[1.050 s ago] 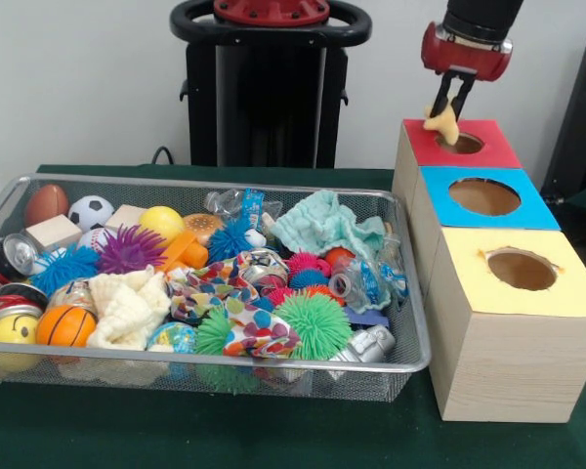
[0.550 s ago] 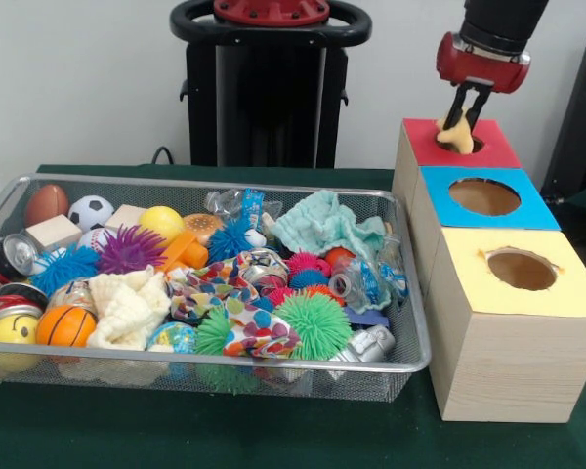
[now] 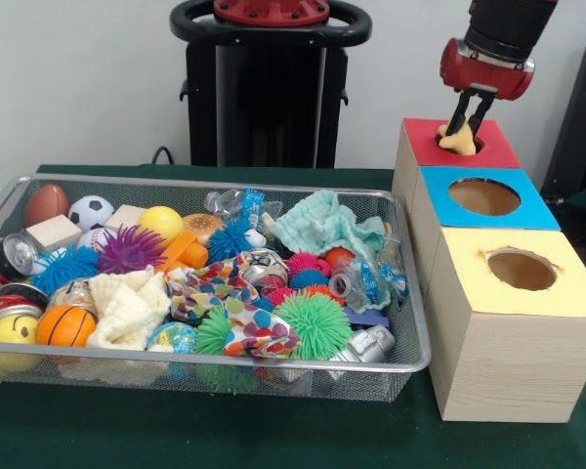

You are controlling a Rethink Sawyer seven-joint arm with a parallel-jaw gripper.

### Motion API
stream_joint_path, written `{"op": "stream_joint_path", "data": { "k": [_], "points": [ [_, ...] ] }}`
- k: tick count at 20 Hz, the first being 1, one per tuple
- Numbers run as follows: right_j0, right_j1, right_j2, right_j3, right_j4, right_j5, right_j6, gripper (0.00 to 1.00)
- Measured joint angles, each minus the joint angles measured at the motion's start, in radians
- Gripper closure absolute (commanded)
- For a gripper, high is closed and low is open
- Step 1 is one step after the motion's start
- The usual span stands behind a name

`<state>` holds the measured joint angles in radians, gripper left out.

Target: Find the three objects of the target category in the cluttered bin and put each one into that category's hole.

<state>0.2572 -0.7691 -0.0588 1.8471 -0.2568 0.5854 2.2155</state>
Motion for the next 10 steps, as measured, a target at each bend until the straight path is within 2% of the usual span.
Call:
{"op": "stream_joint_path", "data": {
  "k": [10],
  "points": [
    [-0.020,0.002,0.000,0.000,0.000,0.000,0.000,1.00]
  ]
}}
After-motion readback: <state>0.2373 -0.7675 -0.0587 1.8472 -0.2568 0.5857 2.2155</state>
